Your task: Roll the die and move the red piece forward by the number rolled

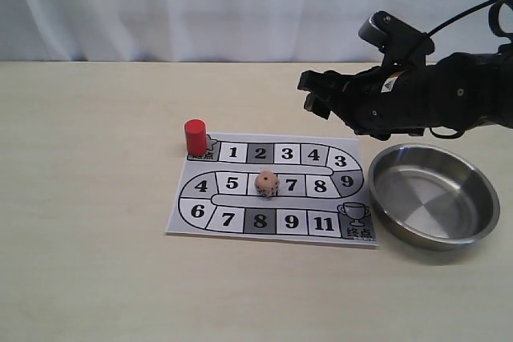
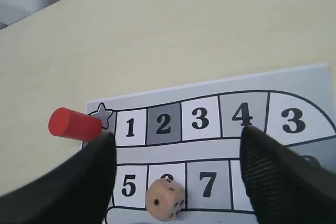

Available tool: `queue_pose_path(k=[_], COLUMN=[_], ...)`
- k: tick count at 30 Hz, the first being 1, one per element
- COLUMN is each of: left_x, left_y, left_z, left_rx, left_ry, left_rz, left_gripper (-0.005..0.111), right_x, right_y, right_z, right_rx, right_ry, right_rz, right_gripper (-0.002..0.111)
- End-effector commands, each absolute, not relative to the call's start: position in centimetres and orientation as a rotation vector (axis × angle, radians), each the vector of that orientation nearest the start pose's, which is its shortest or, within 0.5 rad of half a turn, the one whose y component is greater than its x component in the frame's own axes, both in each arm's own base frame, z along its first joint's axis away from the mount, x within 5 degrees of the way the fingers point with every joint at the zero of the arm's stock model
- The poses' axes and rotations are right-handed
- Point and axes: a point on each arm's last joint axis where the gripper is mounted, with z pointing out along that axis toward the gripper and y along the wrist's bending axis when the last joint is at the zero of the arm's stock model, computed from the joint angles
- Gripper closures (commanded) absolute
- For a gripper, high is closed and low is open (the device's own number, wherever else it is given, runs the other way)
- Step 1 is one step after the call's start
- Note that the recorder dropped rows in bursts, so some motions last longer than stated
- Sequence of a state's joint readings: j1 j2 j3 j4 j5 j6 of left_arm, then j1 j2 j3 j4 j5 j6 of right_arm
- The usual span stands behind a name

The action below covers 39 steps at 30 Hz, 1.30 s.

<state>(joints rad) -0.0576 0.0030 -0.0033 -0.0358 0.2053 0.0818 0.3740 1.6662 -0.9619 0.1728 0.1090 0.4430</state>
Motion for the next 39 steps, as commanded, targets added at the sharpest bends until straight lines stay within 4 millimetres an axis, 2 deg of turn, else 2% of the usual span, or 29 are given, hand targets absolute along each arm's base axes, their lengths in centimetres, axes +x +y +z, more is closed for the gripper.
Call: queue_pose_path(k=[1, 15, 17, 23, 27, 32, 39], left_x=[5.6, 5.6, 5.6, 5.6, 5.6, 5.6, 5.6], left_y=[-0.4, -0.4, -0.4, -0.4, -0.4, -0.4, -0.4], left_z=[19.5, 19.5, 19.5, 19.5, 19.5, 19.5, 19.5], left_rx=[0.094, 0.094, 0.094, 0.094, 0.094, 0.094, 0.094], left_ry=[1.677, 1.677, 1.677, 1.677, 1.677, 1.677, 1.677], left_rz=[-0.013, -0.013, -0.013, -0.013, -0.013, -0.013, -0.013], left_gripper=[0.107, 0.107, 0.107, 0.107, 0.107, 0.107, 0.107], right_x=[32.6, 32.3, 32.0, 31.6, 31.7, 31.6, 32.1], right_y=[13.0, 13.0, 12.9, 13.1, 13.3, 13.3, 13.6], right_z=[21.7, 21.7, 22.0, 23.8, 25.2, 25.6, 24.1], right_rx=[0.212, 0.166, 0.112, -0.025, -0.160, -0.345, -0.553], right_ry=[2.319, 2.351, 2.360, 2.473, 2.529, 2.525, 2.523], right_rz=[0.504, 0.479, 0.458, 0.407, 0.368, 0.313, 0.256], right_gripper=[0.045, 0.046, 0.050, 0.074, 0.086, 0.102, 0.104])
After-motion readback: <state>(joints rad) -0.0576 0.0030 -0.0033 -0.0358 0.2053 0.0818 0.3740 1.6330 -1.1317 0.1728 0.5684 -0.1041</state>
